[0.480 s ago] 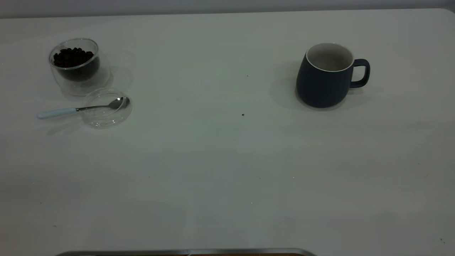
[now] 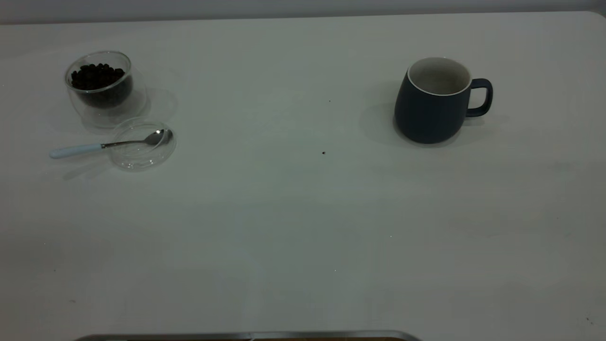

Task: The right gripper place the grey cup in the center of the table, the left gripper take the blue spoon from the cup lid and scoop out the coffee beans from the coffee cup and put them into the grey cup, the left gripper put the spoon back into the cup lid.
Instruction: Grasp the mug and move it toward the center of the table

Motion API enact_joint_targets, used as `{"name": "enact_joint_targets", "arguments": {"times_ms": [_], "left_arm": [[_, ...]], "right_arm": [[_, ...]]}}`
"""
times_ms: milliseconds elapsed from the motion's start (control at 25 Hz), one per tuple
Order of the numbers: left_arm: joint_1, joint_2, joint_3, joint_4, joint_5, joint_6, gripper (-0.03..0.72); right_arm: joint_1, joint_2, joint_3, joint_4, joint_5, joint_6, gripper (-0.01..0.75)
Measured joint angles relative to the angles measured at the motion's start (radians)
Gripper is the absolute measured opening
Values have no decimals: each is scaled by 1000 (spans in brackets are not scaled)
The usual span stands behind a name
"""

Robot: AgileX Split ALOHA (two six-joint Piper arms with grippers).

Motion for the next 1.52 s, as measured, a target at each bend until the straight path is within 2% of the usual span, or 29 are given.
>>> {"name": "enact_joint_targets", "arguments": {"times_ms": [1520], "left_arm": [[0,0,0,0,0,0,498]], "right_arm": [[0,1,0,38,0,-1,241]]}}
